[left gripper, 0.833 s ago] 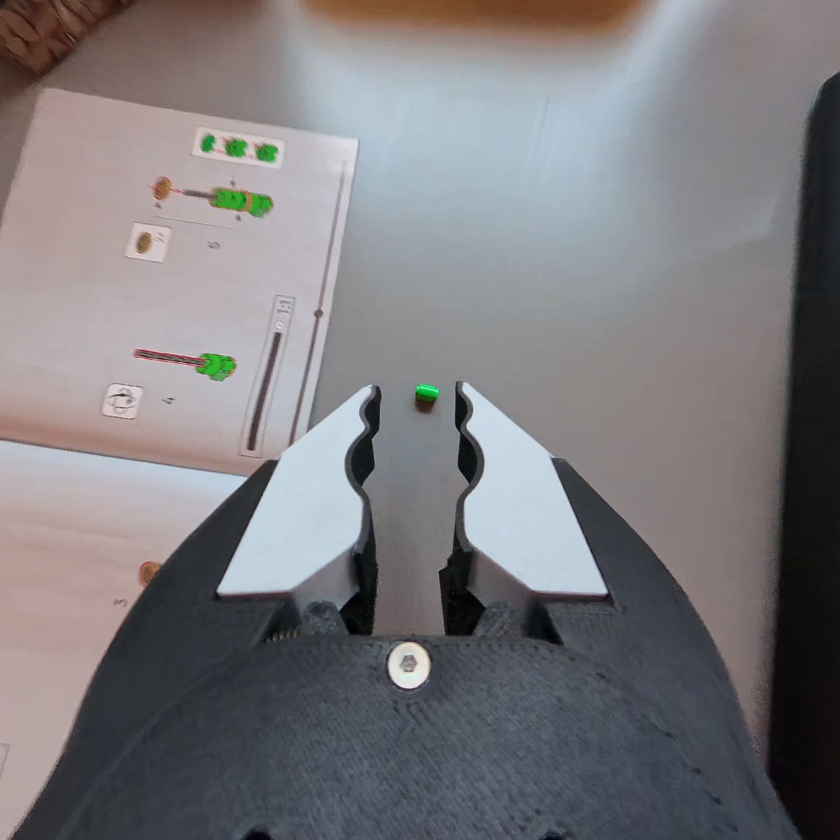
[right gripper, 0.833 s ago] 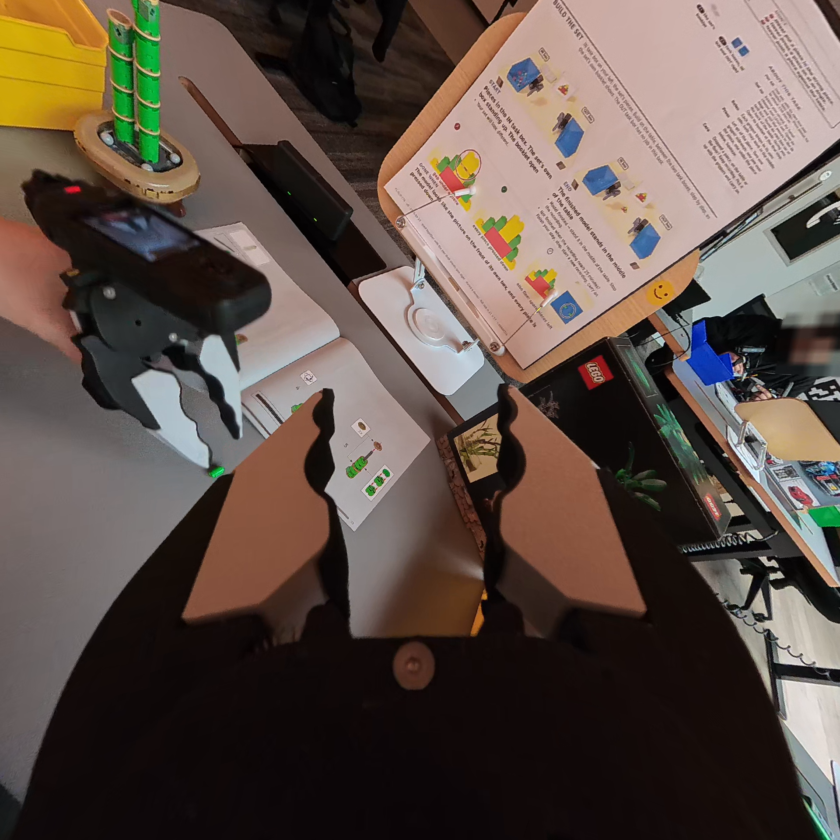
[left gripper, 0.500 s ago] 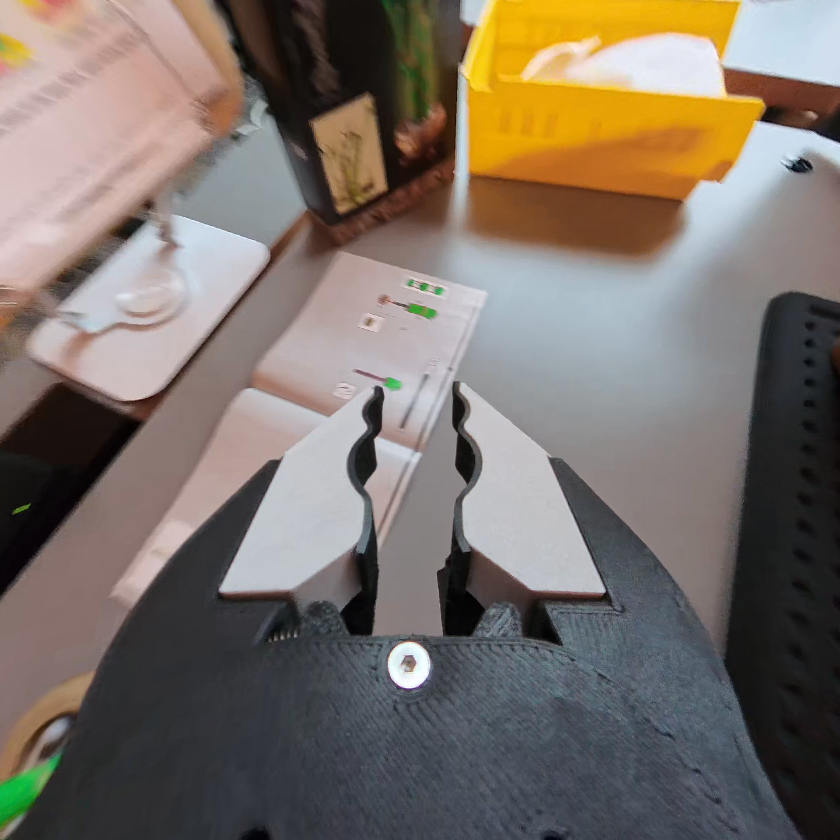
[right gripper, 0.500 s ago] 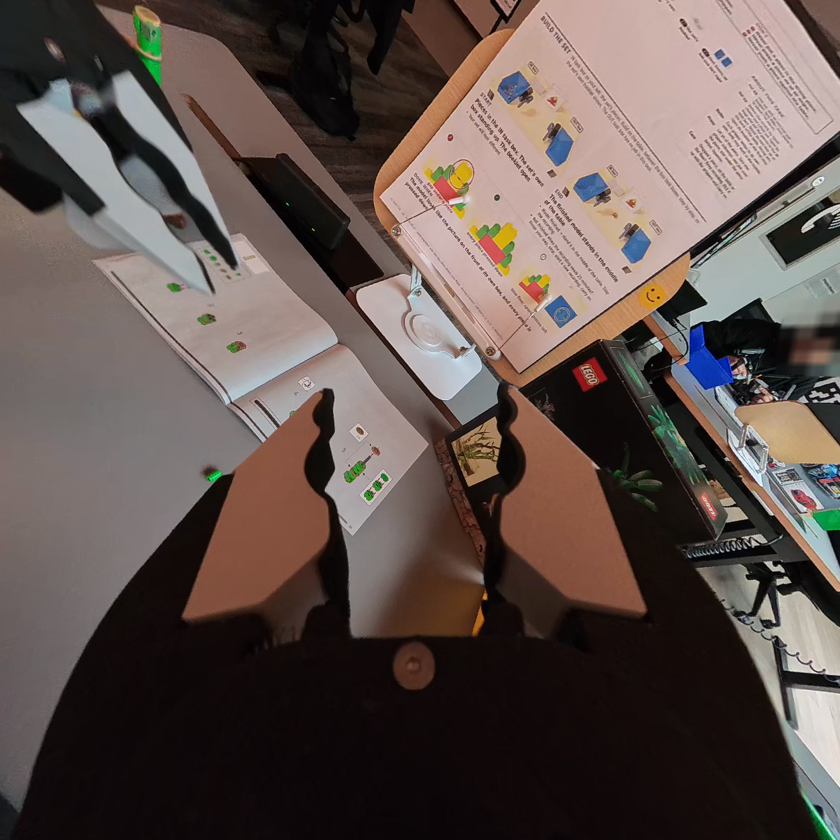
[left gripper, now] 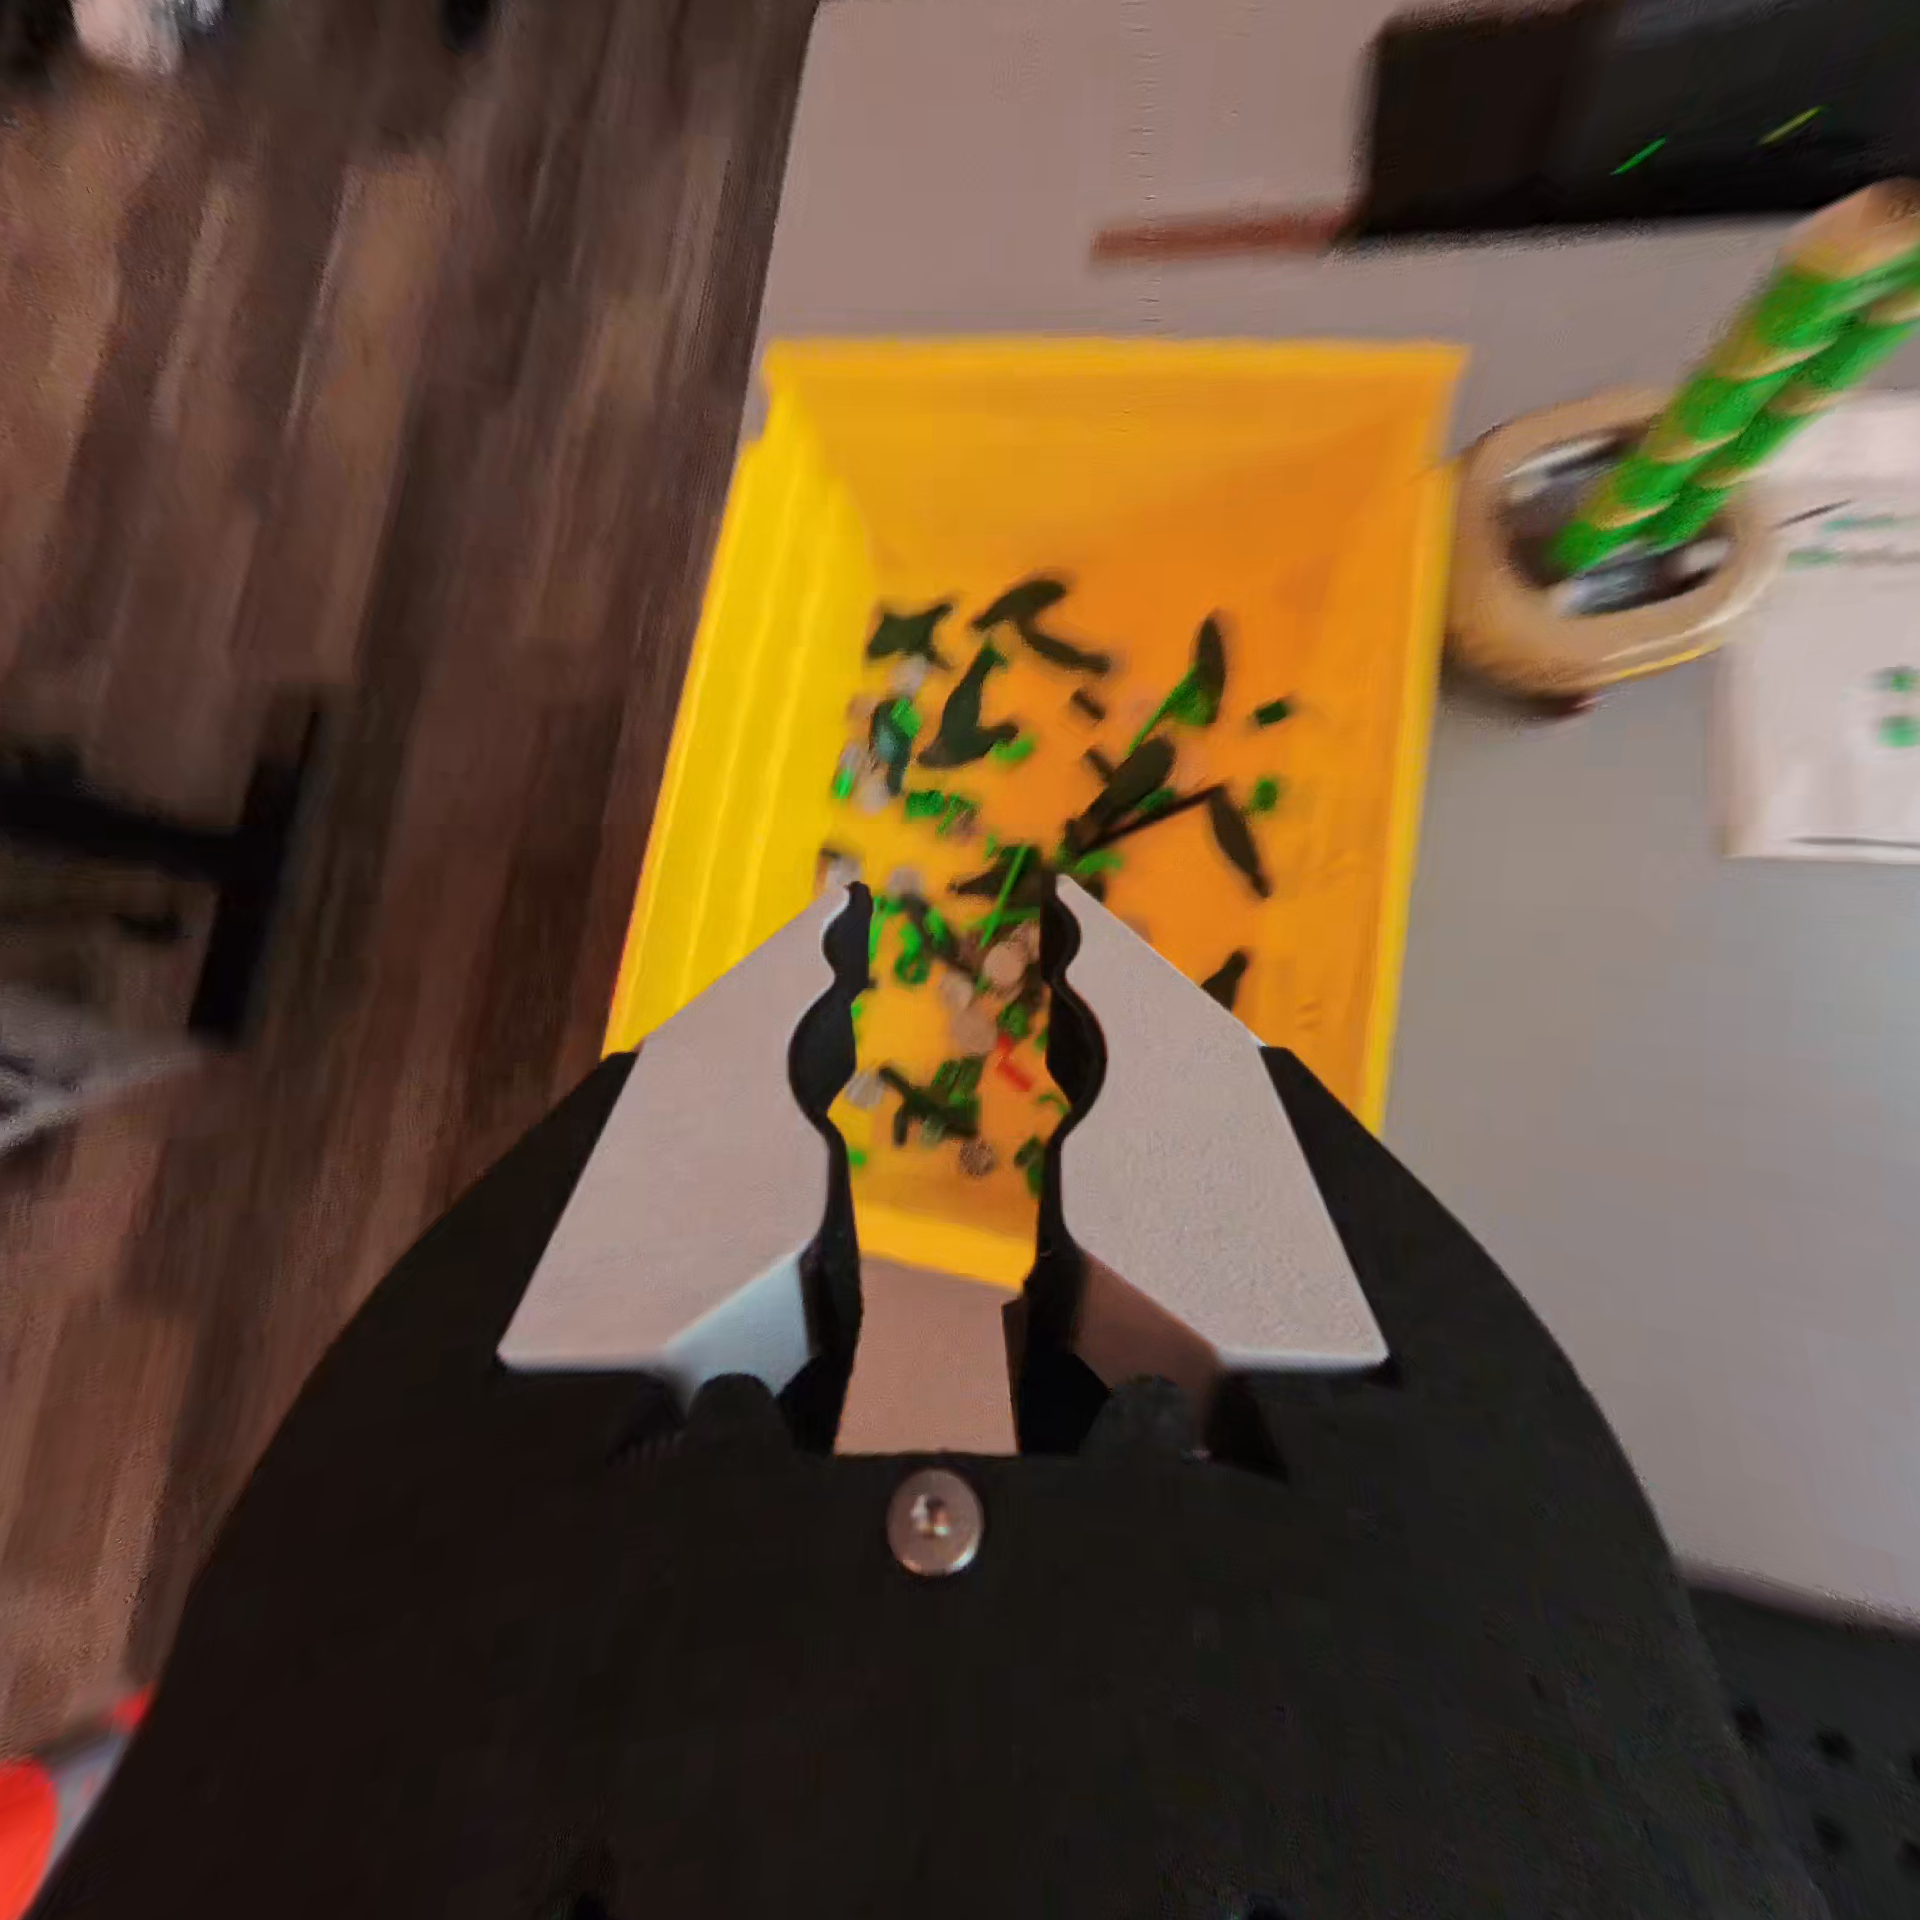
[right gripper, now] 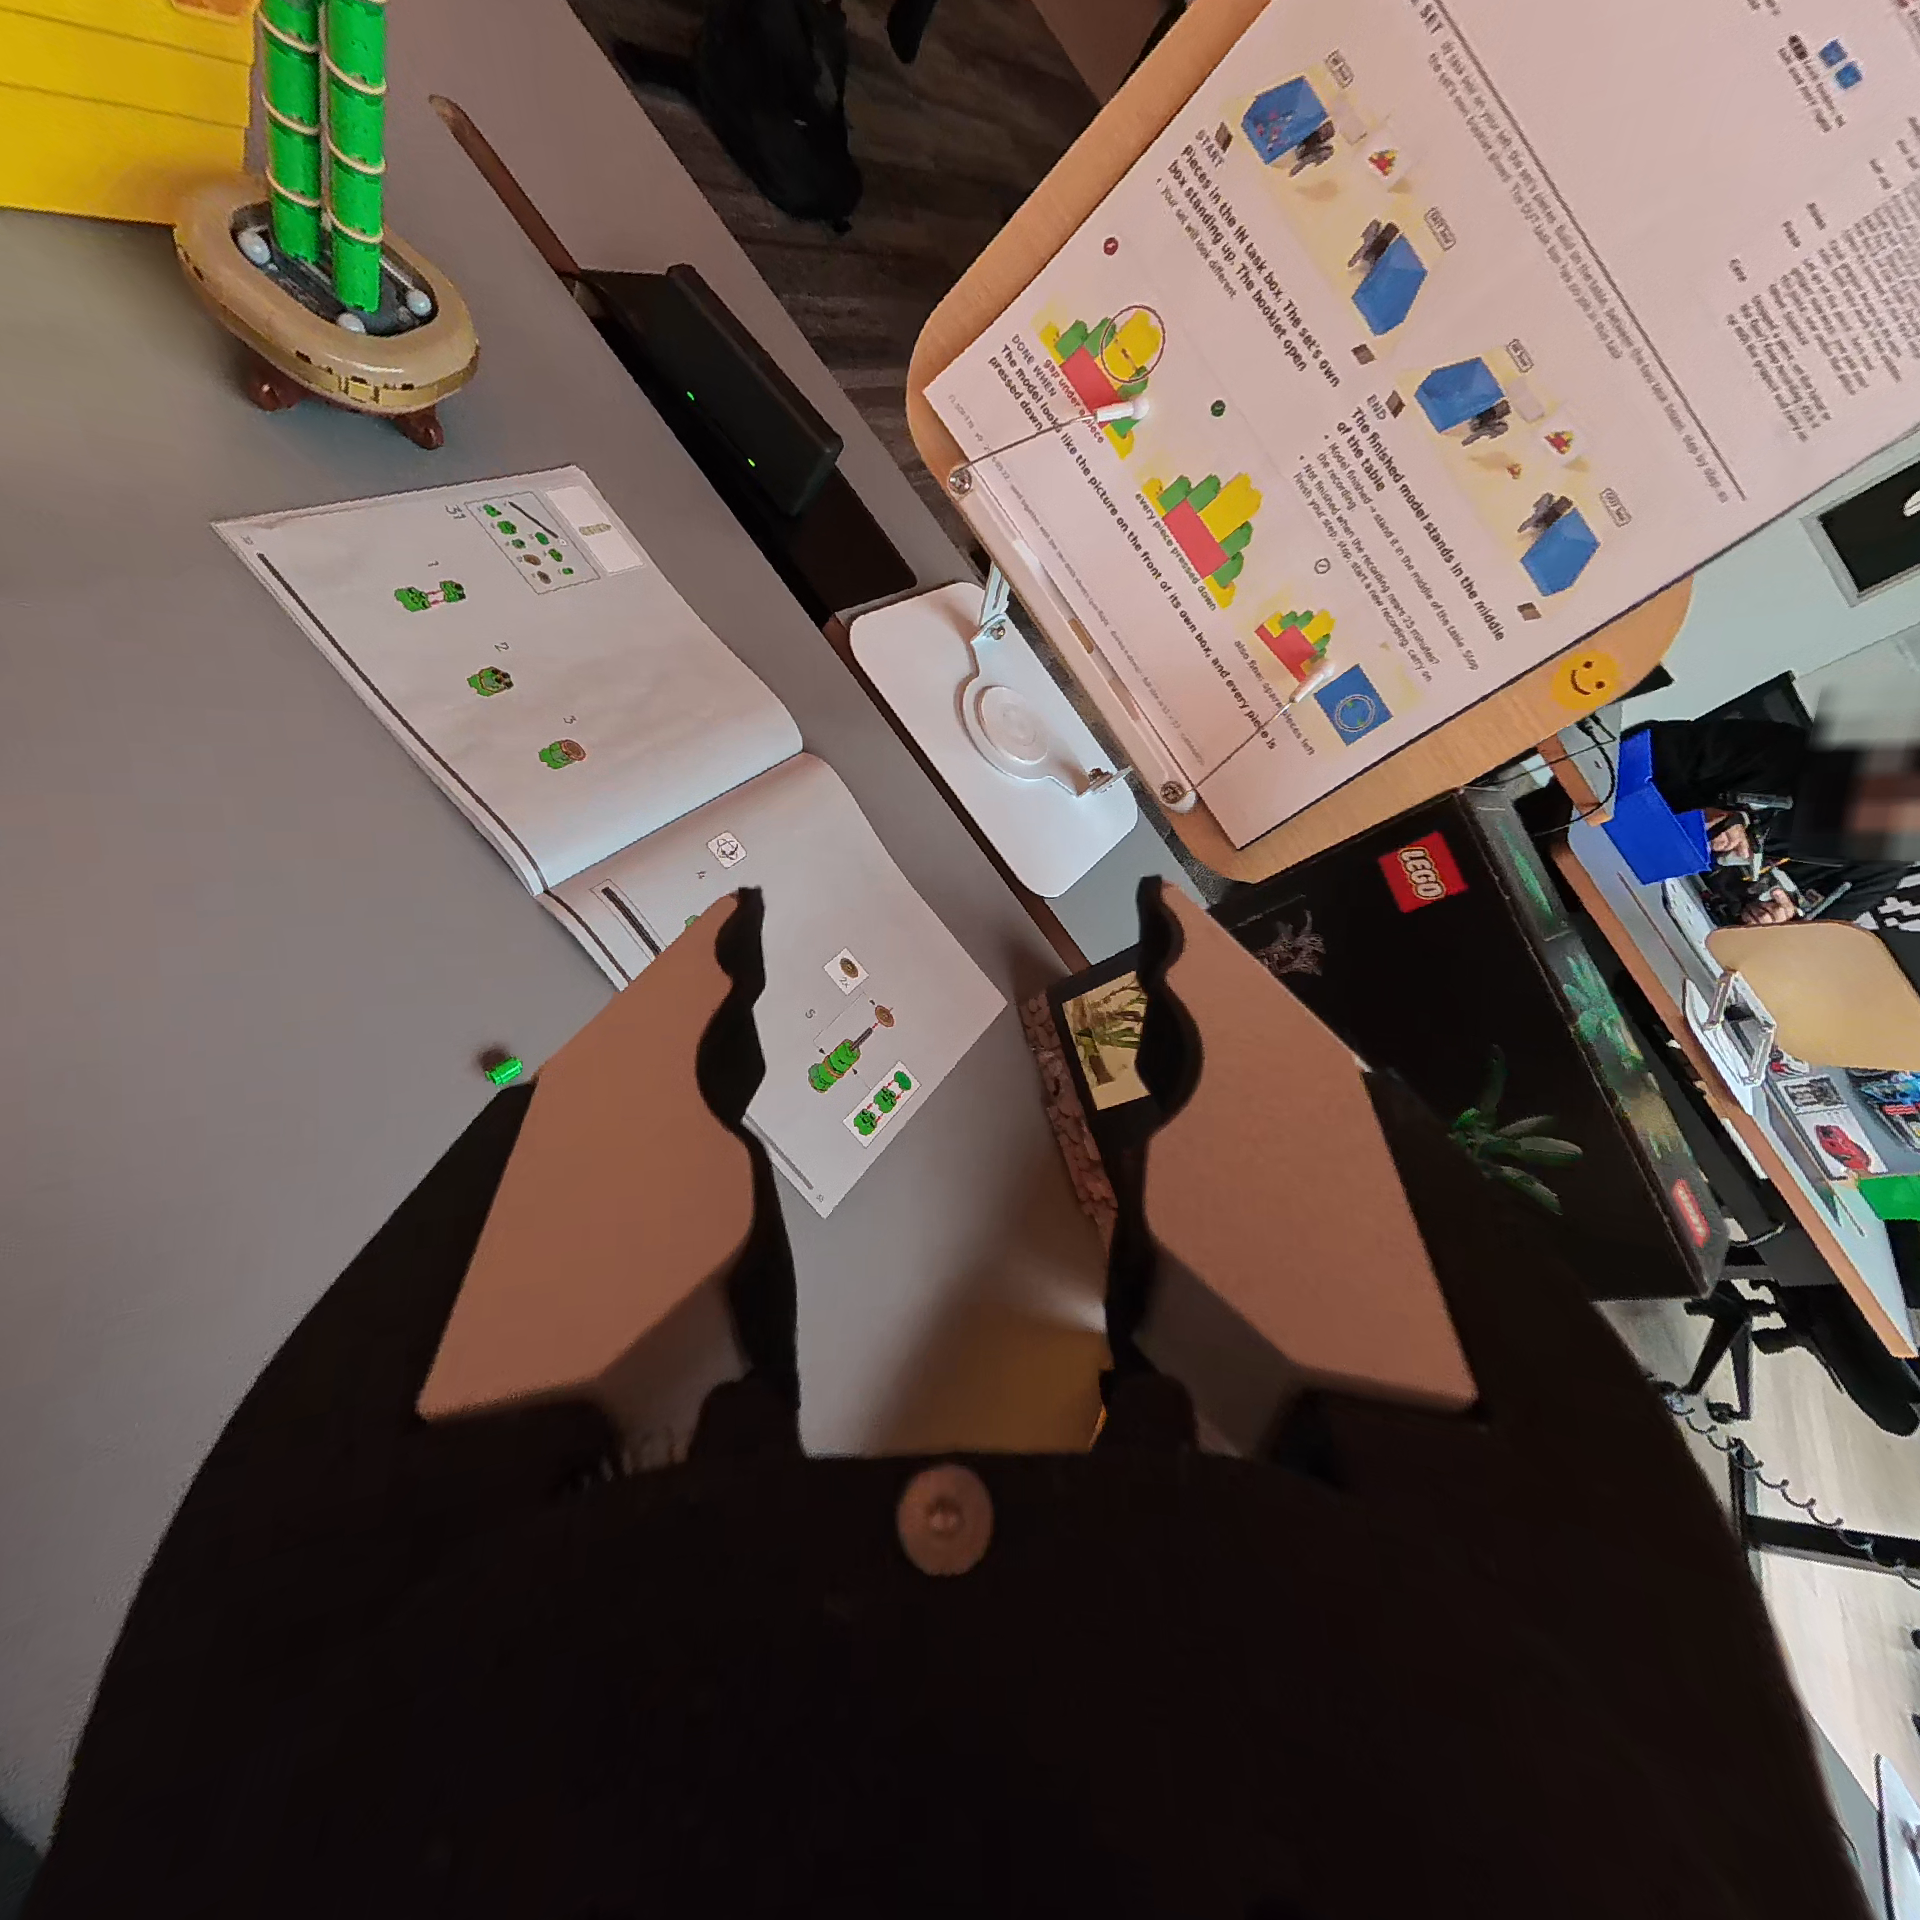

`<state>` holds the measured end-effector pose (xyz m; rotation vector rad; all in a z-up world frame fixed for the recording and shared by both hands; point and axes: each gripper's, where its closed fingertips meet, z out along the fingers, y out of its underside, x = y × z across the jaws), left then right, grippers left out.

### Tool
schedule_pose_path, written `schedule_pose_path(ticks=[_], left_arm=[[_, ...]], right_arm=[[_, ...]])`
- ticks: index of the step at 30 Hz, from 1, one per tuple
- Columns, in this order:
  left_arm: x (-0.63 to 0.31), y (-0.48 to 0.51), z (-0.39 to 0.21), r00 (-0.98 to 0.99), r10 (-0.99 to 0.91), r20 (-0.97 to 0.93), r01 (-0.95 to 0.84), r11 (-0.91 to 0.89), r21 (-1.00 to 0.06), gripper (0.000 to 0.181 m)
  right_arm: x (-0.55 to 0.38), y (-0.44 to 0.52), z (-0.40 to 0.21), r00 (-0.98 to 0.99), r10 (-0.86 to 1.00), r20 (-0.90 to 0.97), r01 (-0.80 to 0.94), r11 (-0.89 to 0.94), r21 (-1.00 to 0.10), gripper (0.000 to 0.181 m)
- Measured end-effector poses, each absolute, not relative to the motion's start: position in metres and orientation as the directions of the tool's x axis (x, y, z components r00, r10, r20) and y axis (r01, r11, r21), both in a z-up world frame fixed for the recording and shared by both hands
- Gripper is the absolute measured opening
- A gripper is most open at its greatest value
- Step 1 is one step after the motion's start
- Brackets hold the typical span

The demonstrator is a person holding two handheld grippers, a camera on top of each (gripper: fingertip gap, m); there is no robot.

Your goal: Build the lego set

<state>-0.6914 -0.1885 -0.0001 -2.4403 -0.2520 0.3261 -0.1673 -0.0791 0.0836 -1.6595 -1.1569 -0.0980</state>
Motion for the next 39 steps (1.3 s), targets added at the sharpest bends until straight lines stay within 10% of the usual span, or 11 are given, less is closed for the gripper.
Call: schedule_pose_path(ticks=[1,27,39], left_arm=[[-0.702,-0.195,-0.013,0.949,0.282,-0.142,0.143,-0.785,-0.603,0.03],[-0.702,-0.243,-0.118,0.931,0.334,0.146,0.356,-0.92,-0.163,0.031],[-0.695,-0.237,-0.119,0.945,0.296,0.141,0.316,-0.936,-0.154,0.025]], right_arm=[[-0.169,-0.078,0.081,0.524,0.634,0.569,0.72,0.027,-0.693,0.072],[-0.176,-0.066,0.054,0.49,0.668,0.56,0.768,-0.025,-0.64,0.073],[-0.196,-0.068,0.04,0.446,0.7,0.558,0.783,-0.003,-0.622,0.072]])
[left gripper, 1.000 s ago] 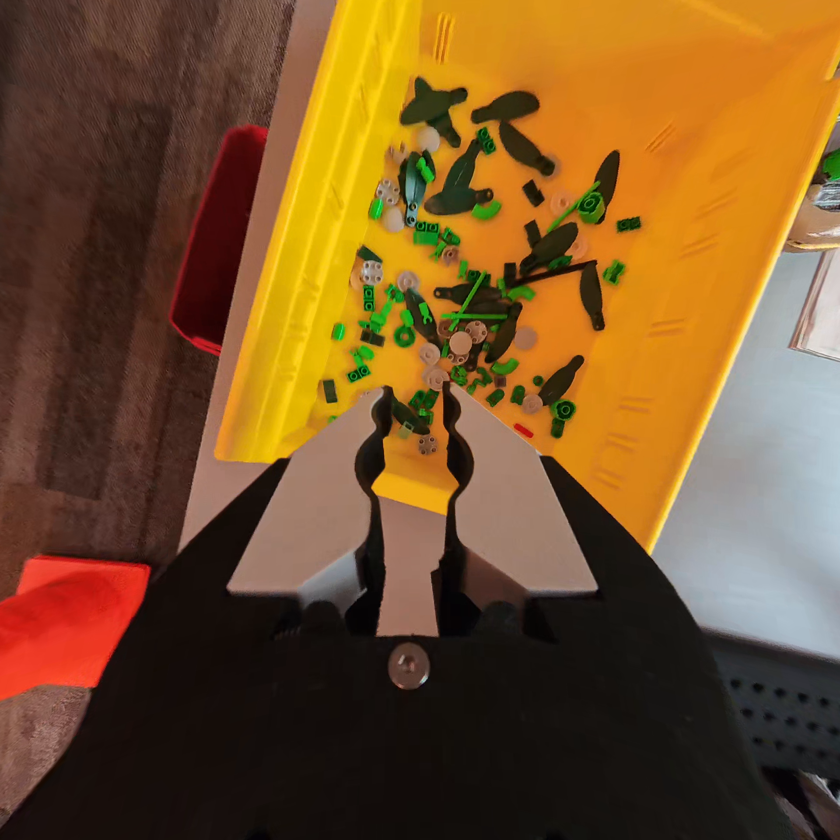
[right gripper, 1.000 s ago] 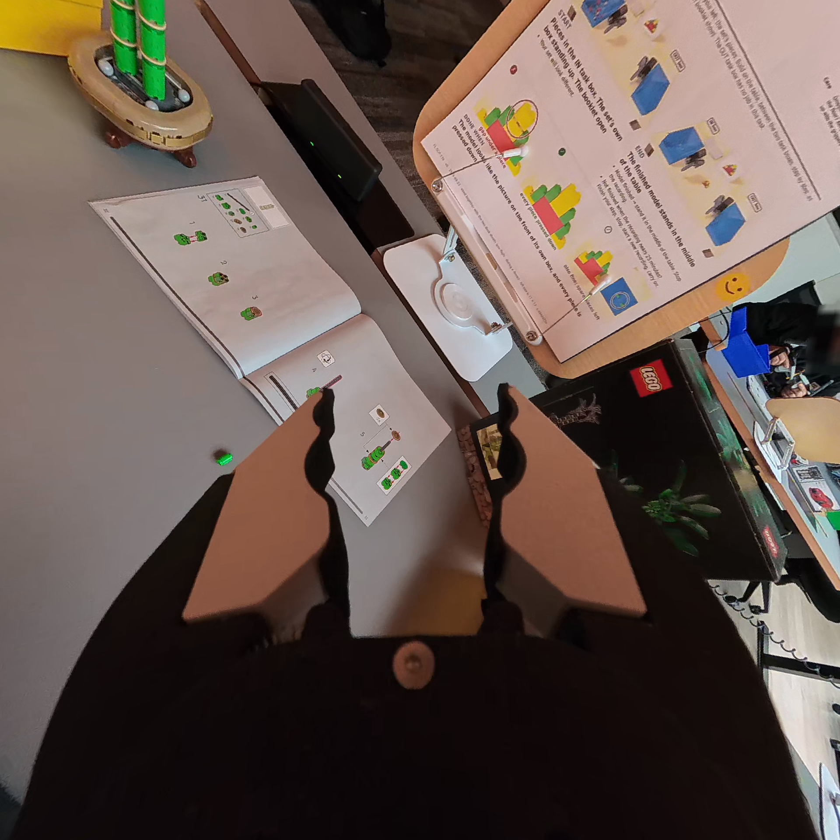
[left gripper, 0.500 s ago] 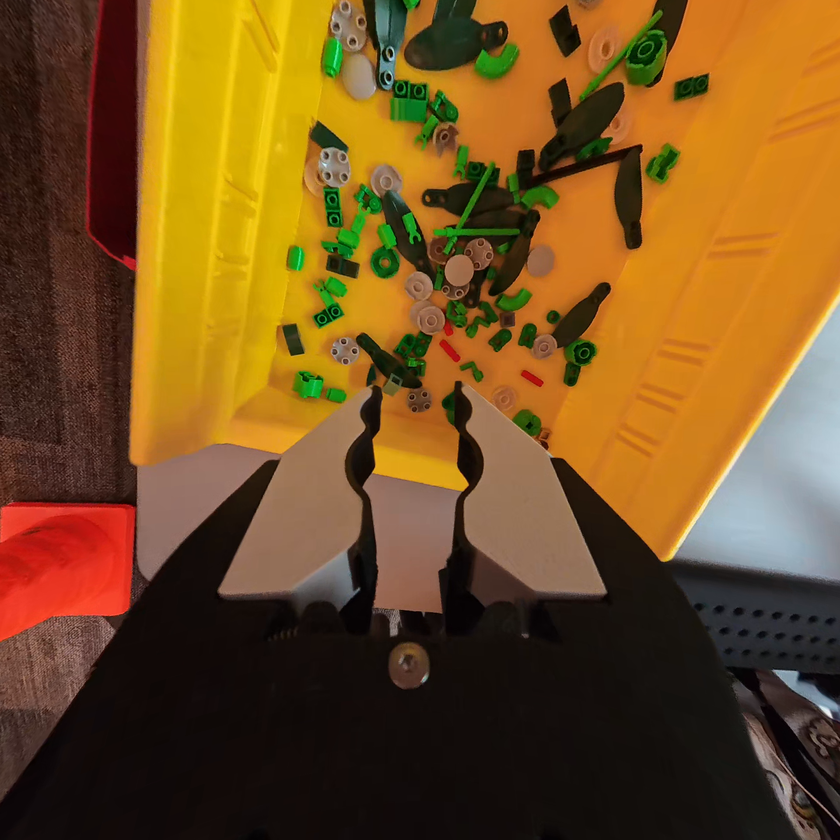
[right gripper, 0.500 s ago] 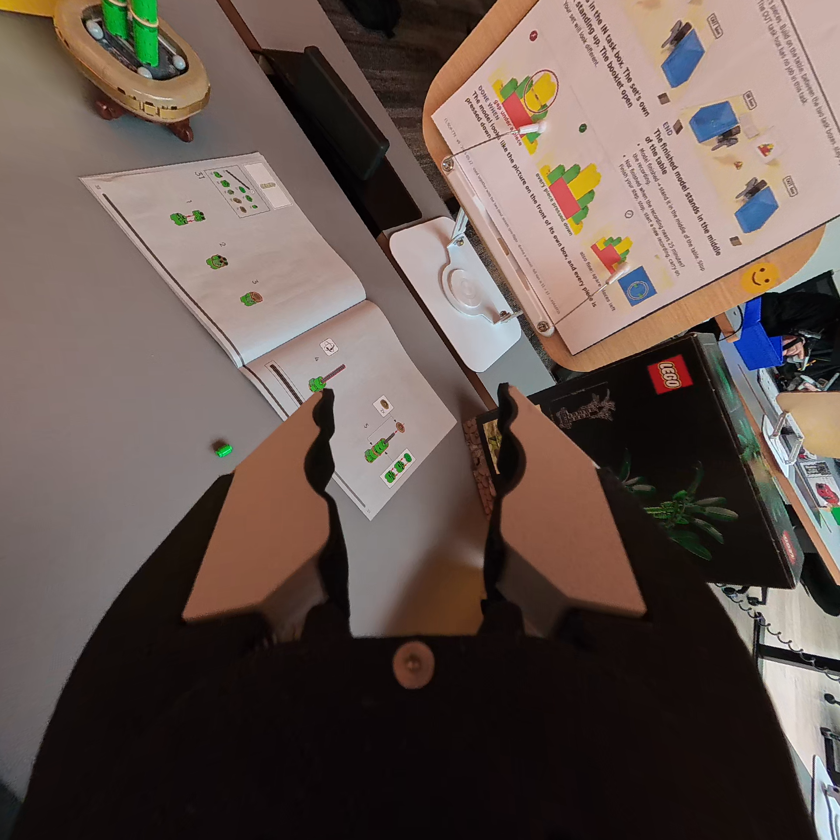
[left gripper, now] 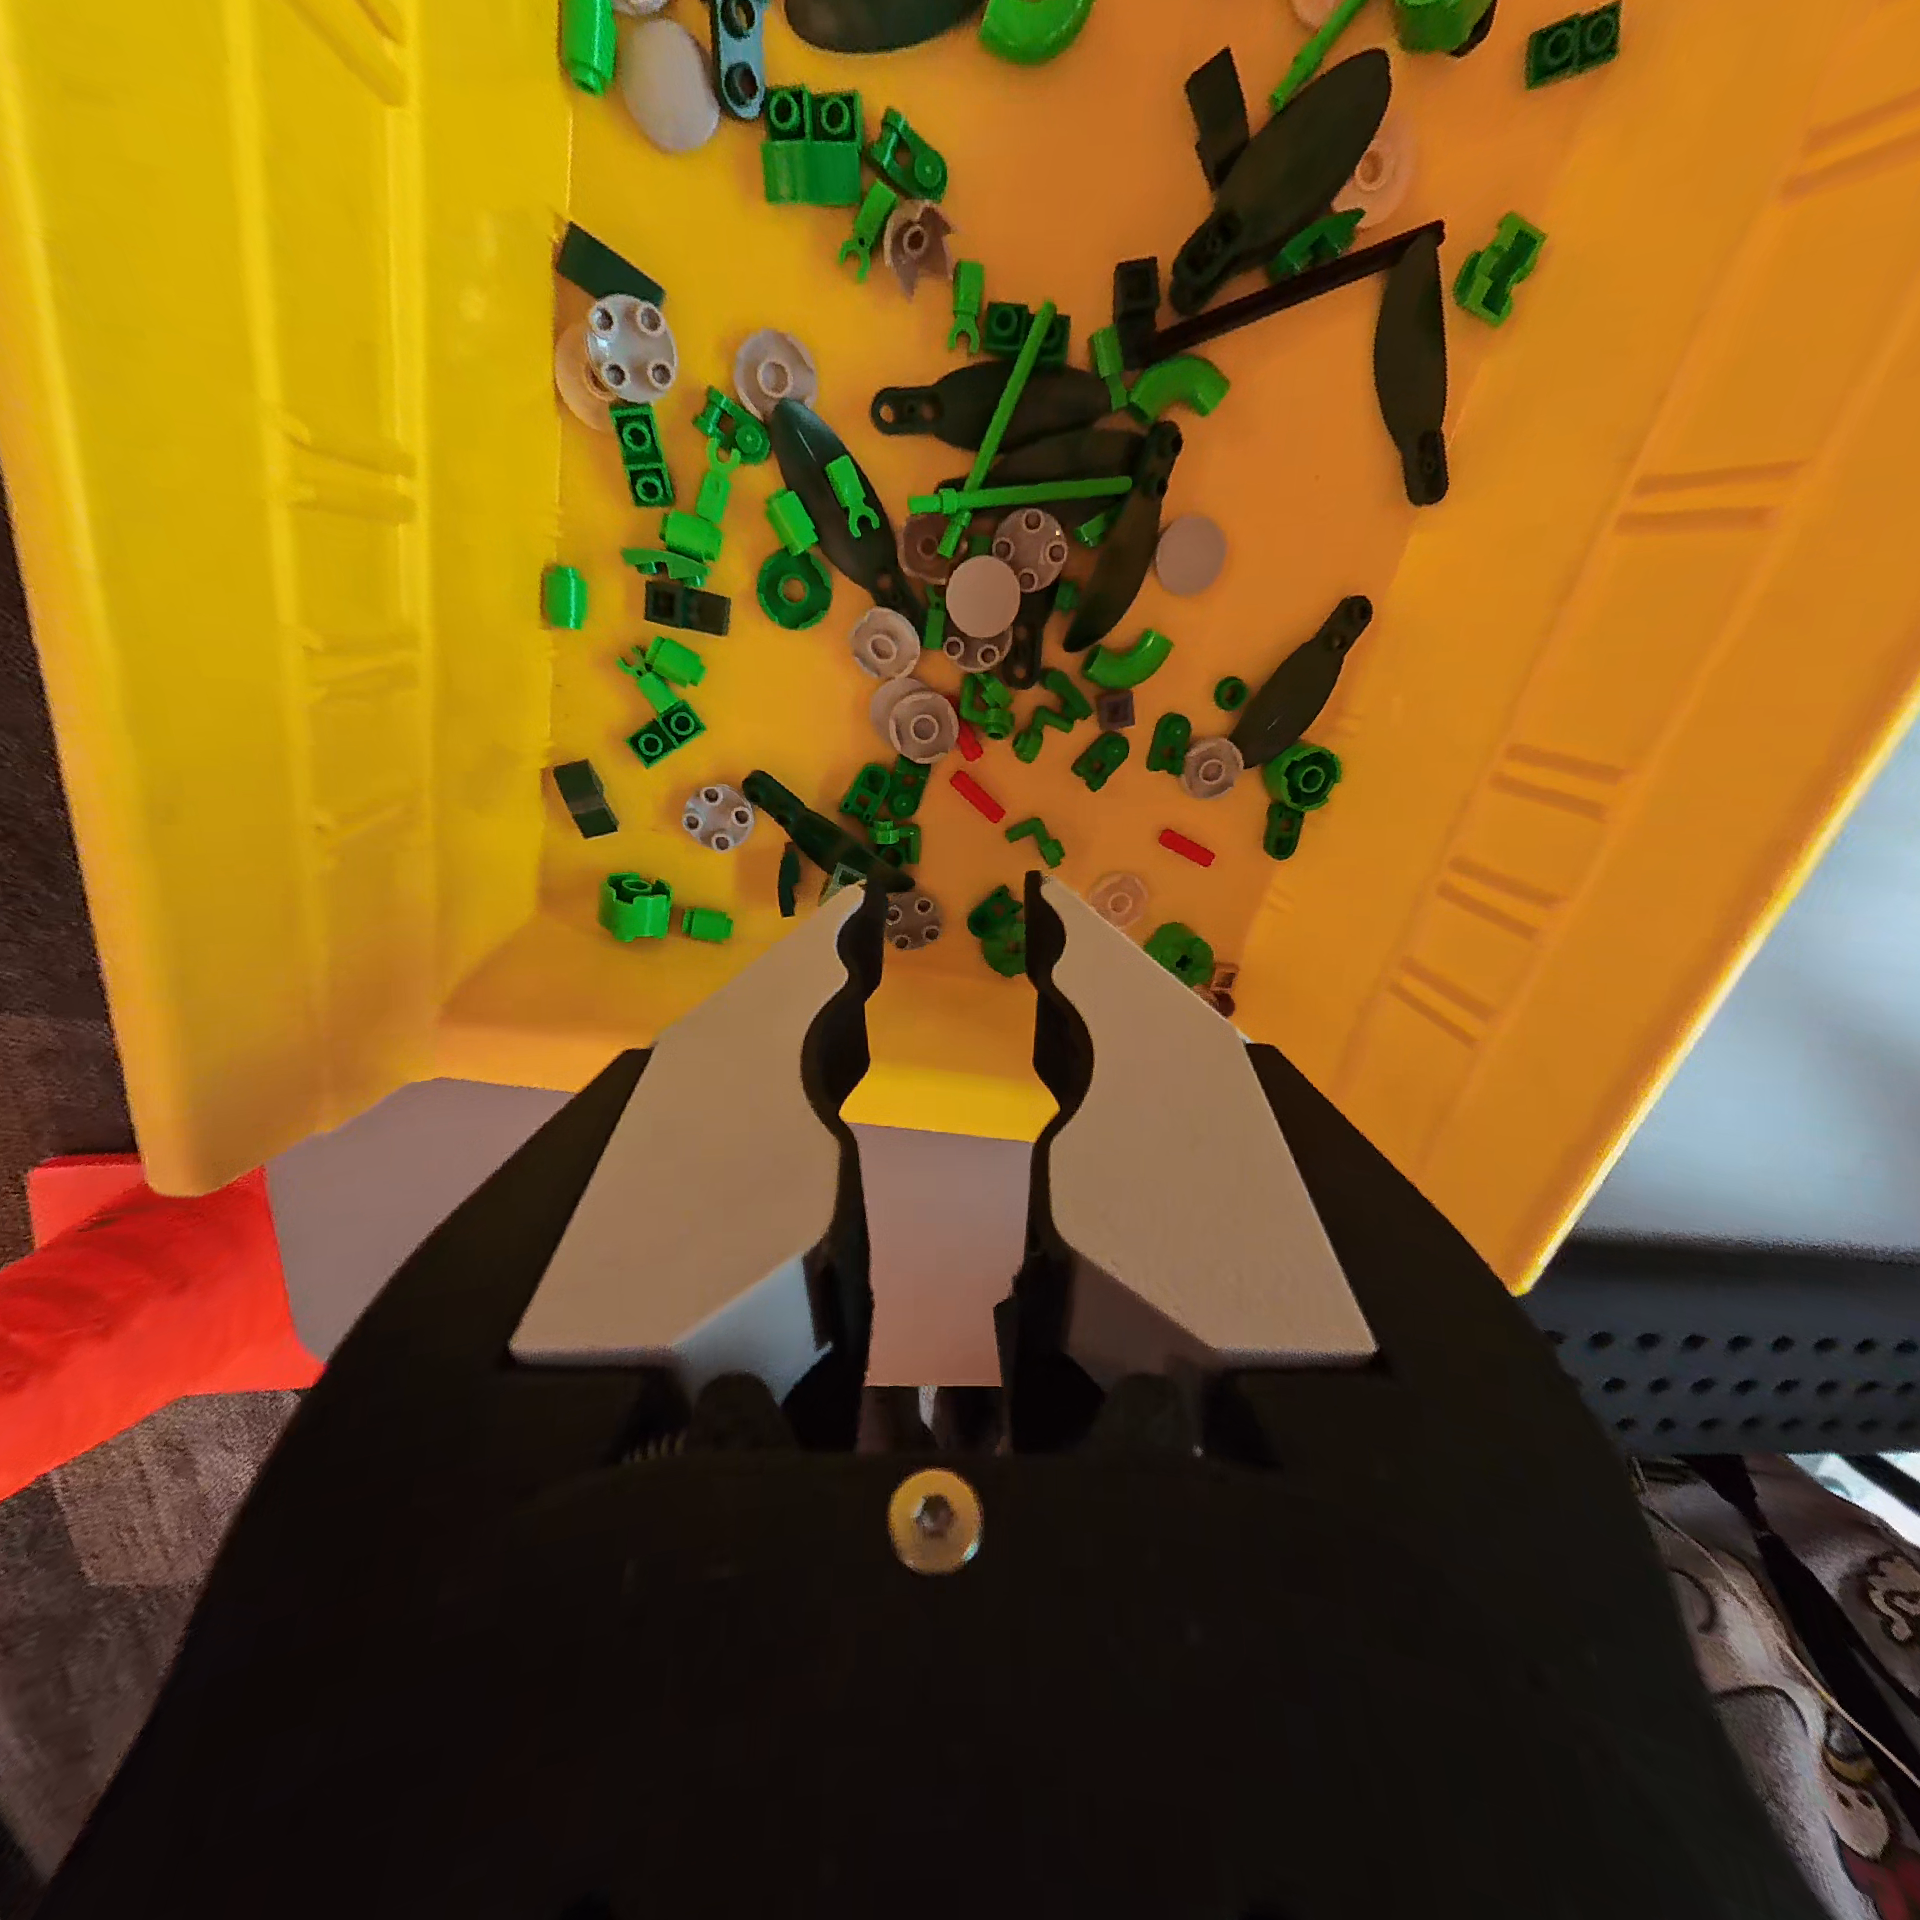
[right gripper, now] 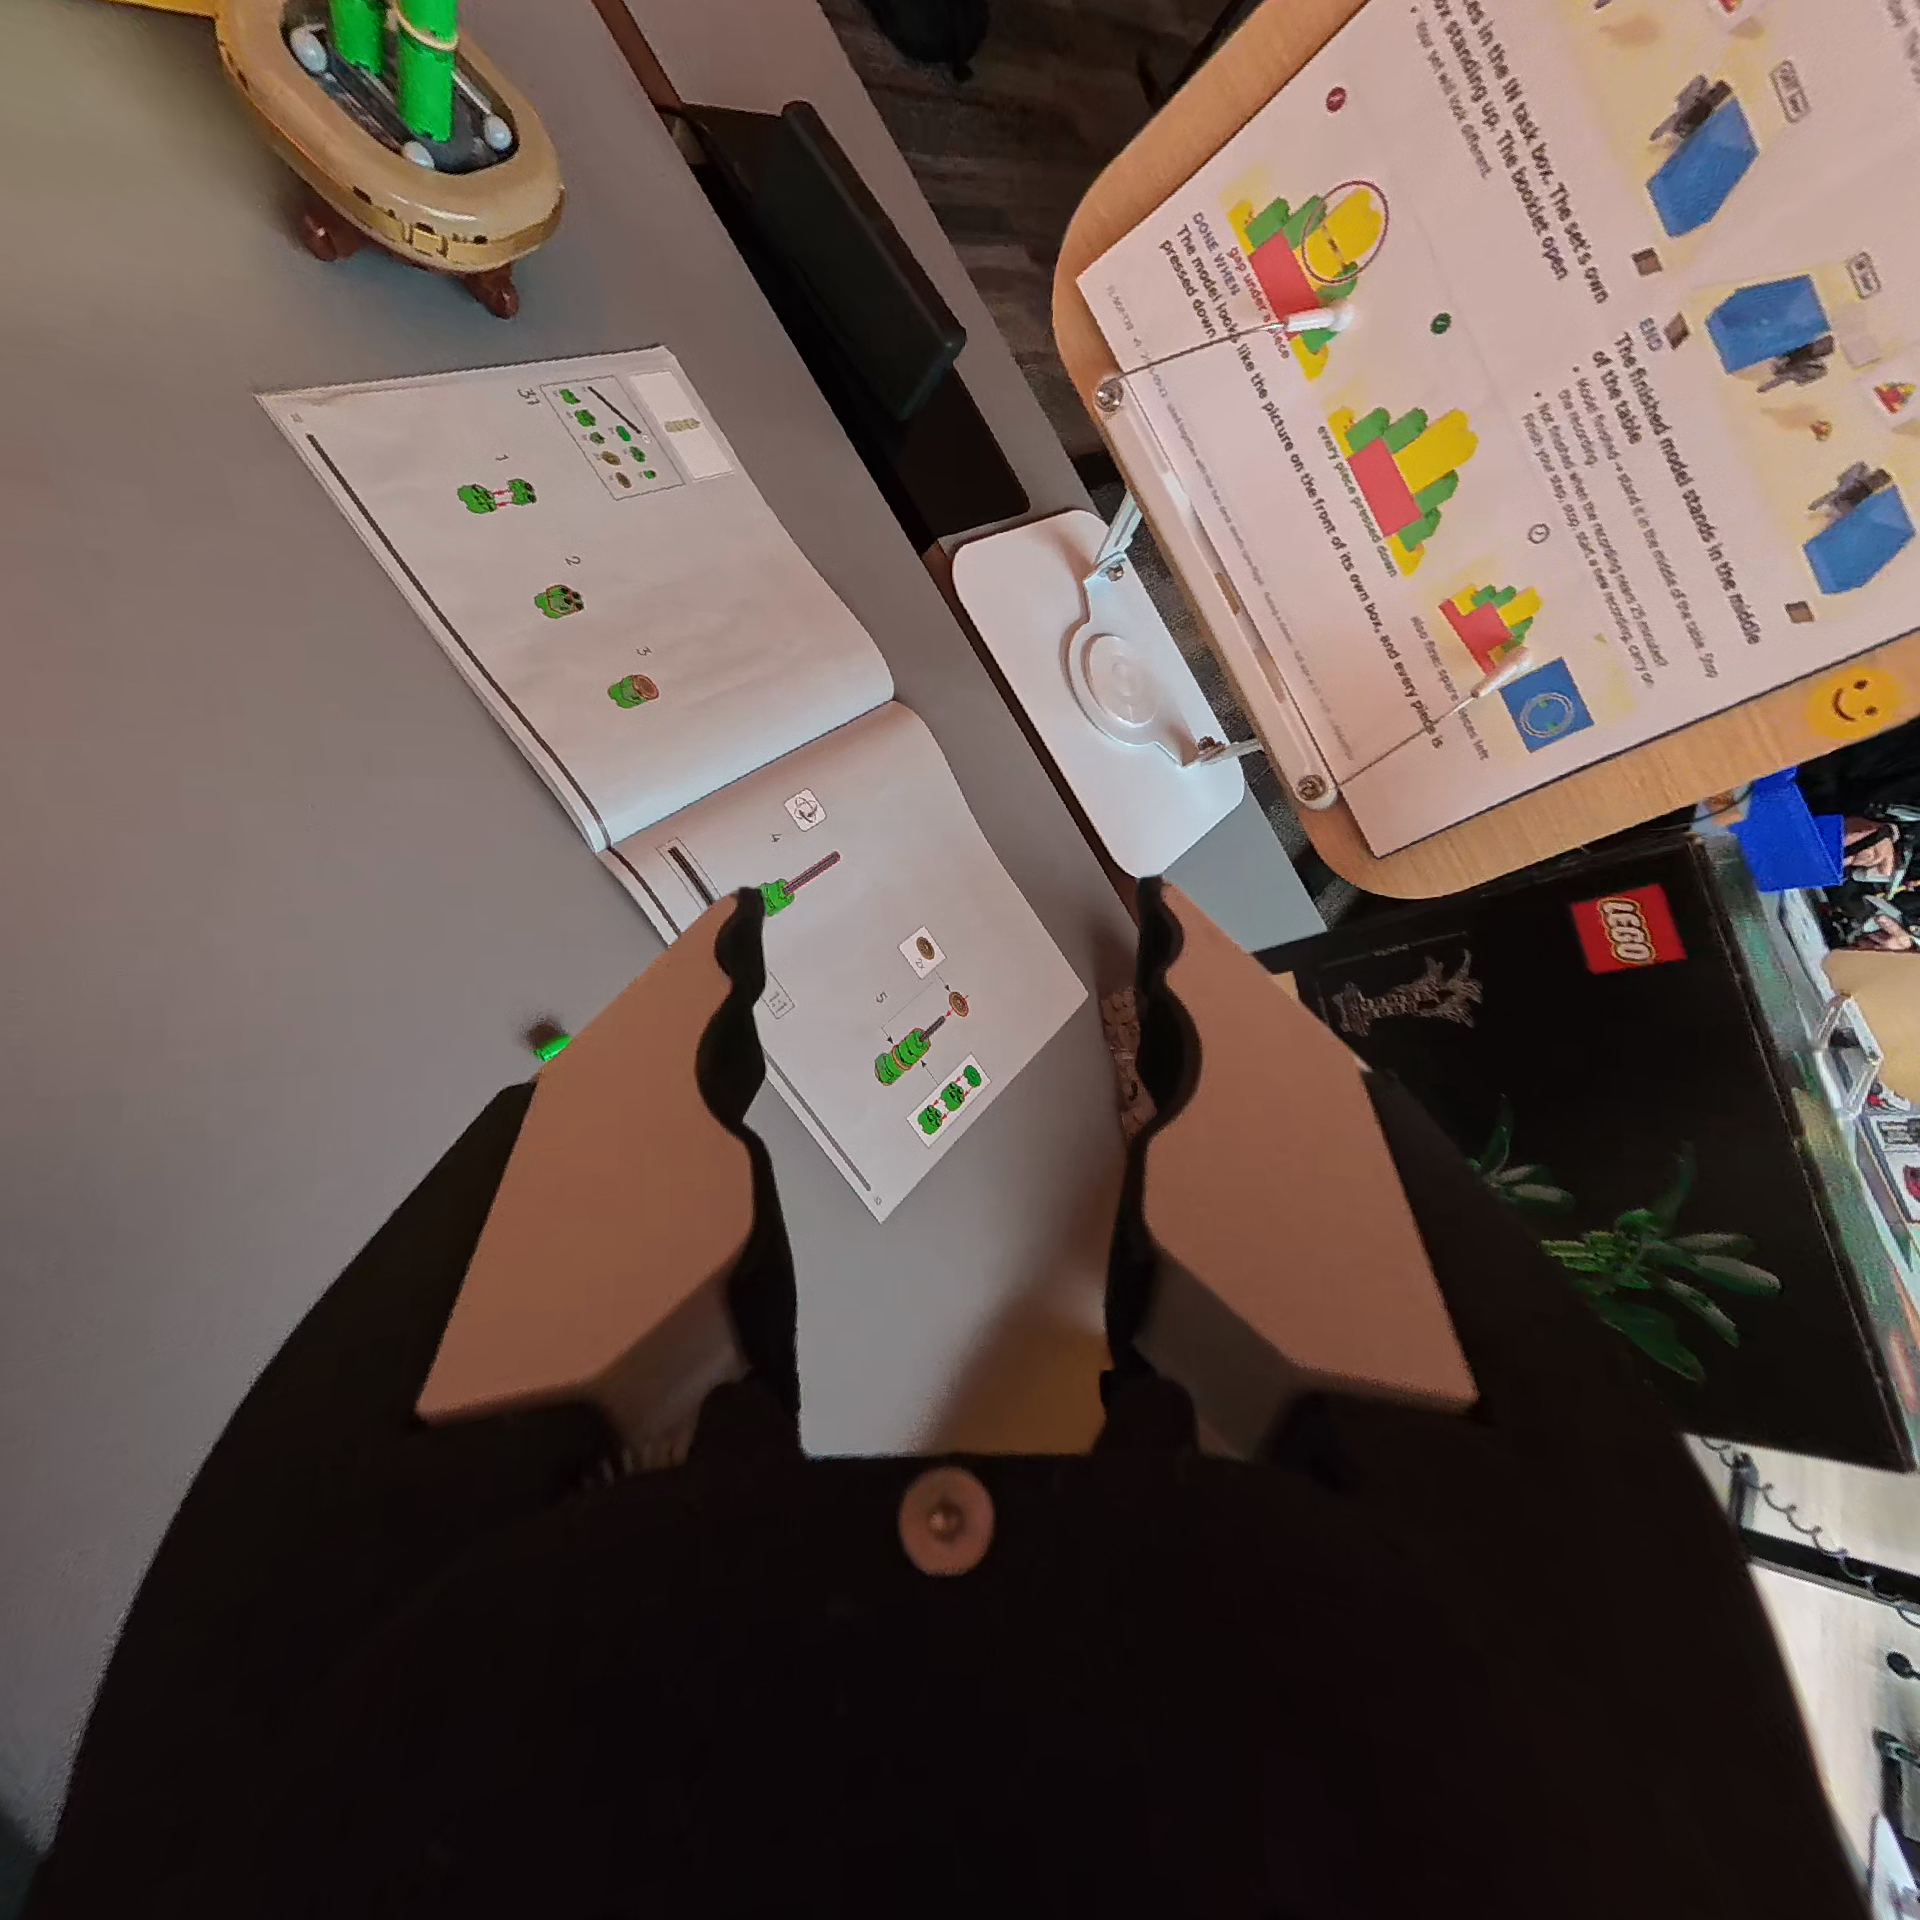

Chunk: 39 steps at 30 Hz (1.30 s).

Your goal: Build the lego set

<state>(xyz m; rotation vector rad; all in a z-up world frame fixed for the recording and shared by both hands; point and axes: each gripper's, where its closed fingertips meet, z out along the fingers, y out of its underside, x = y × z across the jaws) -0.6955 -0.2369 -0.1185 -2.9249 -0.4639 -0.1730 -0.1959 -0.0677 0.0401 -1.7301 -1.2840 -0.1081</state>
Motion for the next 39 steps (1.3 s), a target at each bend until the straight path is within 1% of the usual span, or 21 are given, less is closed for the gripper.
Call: schedule_pose_path(ticks=[3,8,12,14,18,20,24,28,31,34,38,39], left_arm=[[-0.7,-0.233,-0.11,0.947,0.297,0.126,0.317,-0.928,-0.195,0.022],[-0.707,-0.224,-0.085,0.944,0.305,0.125,0.329,-0.89,-0.315,0.012],[-0.71,-0.227,-0.077,0.957,0.265,0.121,0.291,-0.903,-0.316,0.009],[-0.709,-0.229,-0.08,0.954,0.262,0.147,0.294,-0.917,-0.271,0.008],[-0.7,-0.241,-0.101,0.96,0.216,0.179,0.24,-0.963,-0.121,0.007],[-0.696,-0.241,-0.108,0.957,0.212,0.196,0.231,-0.97,-0.078,0.006],[-0.696,-0.236,-0.111,0.958,0.191,0.212,0.212,-0.974,-0.079,0.005],[-0.699,-0.236,-0.116,0.946,0.236,0.221,0.252,-0.967,-0.048,0.009],[-0.688,-0.234,-0.118,0.947,0.198,0.252,0.21,-0.977,-0.022,0.009],[-0.676,-0.238,-0.12,0.955,0.147,0.258,0.146,-0.989,0.022,0.007],[-0.665,-0.245,-0.126,0.957,0.124,0.262,0.105,-0.991,0.085,0.001],[-0.663,-0.249,-0.128,0.957,0.126,0.26,0.1,-0.989,0.11,0.002]], right_arm=[[-0.205,-0.065,0.031,0.423,0.711,0.561,0.798,0.001,-0.603,0.072],[-0.21,-0.057,0.017,0.413,0.723,0.554,0.809,-0.013,-0.587,0.072],[-0.211,-0.049,0.009,0.423,0.727,0.542,0.805,-0.026,-0.593,0.071],[-0.211,-0.044,0.004,0.428,0.728,0.535,0.803,-0.036,-0.595,0.071],[-0.21,-0.036,-0.011,0.419,0.743,0.521,0.817,-0.06,-0.573,0.071],[-0.21,-0.031,-0.019,0.411,0.743,0.528,0.831,-0.067,-0.552,0.071],[-0.213,-0.027,-0.028,0.4,0.75,0.527,0.841,-0.072,-0.537,0.071],[-0.217,-0.026,-0.027,0.403,0.744,0.533,0.837,-0.064,-0.543,0.071],[-0.219,-0.026,-0.027,0.407,0.746,0.528,0.83,-0.061,-0.554,0.071],[-0.219,-0.025,-0.029,0.399,0.749,0.529,0.836,-0.06,-0.545,0.071],[-0.22,-0.026,-0.03,0.393,0.759,0.518,0.833,-0.057,-0.55,0.071],[-0.219,-0.026,-0.029,0.394,0.759,0.519,0.832,-0.055,-0.551,0.072]])
